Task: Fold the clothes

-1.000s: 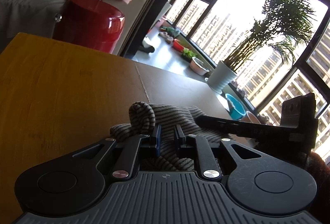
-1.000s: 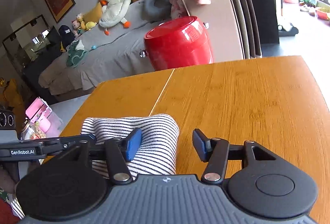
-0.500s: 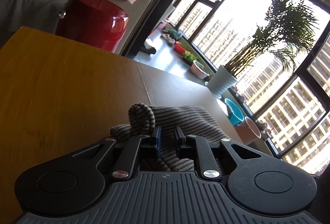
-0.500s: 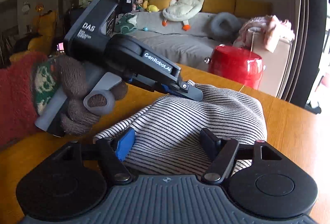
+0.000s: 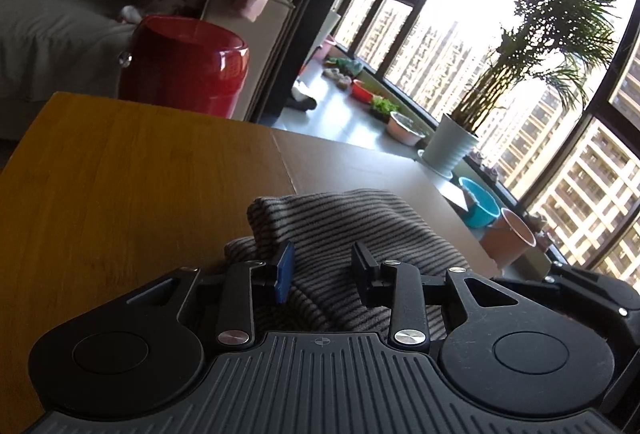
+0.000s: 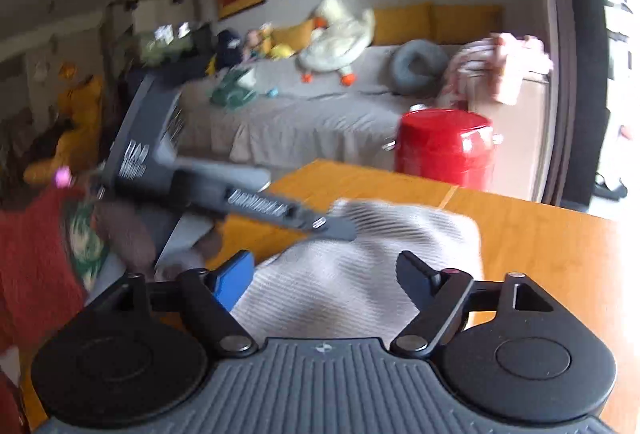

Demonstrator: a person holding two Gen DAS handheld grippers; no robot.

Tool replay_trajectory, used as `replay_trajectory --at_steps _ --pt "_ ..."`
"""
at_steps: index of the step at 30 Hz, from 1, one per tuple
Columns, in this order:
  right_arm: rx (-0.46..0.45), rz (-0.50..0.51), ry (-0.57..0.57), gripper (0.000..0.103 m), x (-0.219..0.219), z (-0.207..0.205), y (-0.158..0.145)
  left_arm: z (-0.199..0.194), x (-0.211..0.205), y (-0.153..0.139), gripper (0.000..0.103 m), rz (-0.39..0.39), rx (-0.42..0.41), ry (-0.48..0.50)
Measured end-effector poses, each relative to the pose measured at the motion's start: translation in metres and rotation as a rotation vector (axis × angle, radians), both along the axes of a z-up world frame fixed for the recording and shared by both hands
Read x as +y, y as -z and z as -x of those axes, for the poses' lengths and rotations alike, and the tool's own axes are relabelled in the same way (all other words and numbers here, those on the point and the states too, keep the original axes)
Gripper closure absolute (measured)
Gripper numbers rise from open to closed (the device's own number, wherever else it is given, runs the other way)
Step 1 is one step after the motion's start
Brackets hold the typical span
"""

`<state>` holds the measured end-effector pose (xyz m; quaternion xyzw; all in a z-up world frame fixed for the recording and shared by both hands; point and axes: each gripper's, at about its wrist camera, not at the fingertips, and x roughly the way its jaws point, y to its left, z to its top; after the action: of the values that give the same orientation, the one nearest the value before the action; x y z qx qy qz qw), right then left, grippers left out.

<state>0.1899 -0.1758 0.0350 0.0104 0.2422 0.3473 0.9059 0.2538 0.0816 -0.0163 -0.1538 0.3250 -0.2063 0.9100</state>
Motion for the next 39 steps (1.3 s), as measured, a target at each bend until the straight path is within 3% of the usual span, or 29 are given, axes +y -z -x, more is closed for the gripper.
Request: replay_trajectory --at_steps 3,5,8,10,12,15,20,26,28,32,39 --pt "0.12 -0.051 0.144 0.018 -0.027 -0.021 0.011 -0.003 0.003 0.003 0.068 0.04 0.011 -0.012" --pt "0.199 -0.013 0.196 0.018 -0.03 -0.028 0.031 -0.004 0.007 0.005 0.068 0.077 0.021 -0.026" --pt "0.223 -0.026 0.201 0.018 -0.03 -0.024 0.046 0.002 0.012 -0.002 0.066 0.102 0.027 -0.046" --pt "0.204 -0.015 0.201 0.018 -0.029 -0.023 0.044 0.015 0.015 -0.012 0.055 0.097 0.017 -0.053" --pt "0.19 -0.006 0.199 0.018 -0.028 -0.022 0.043 0.029 0.018 -0.022 0.03 0.089 0.005 -0.06" --pt "0.203 -0.026 0.191 0.018 -0.031 -0.026 0.044 0.042 0.015 -0.018 0.025 0.088 0.049 -0.029" --pt "0.29 -0.165 0.173 0.018 -0.041 -0.038 0.045 0.057 0.003 0.001 0.028 0.066 0.134 0.029" --pt "0.386 -0.166 0.111 0.013 -0.035 -0.049 0.06 0.056 0.003 0.017 0.038 0.102 0.144 0.054" --pt "0.411 -0.182 0.076 0.018 -0.029 -0.055 0.062 0.056 0.008 0.02 0.04 0.118 0.138 0.057" --pt "0.393 -0.141 0.047 0.021 -0.003 -0.064 0.059 0.059 0.02 0.023 0.043 0.131 0.114 0.038" --pt "0.354 -0.126 0.024 0.021 0.061 -0.103 0.061 0.048 0.076 0.032 0.044 0.186 0.076 -0.115"
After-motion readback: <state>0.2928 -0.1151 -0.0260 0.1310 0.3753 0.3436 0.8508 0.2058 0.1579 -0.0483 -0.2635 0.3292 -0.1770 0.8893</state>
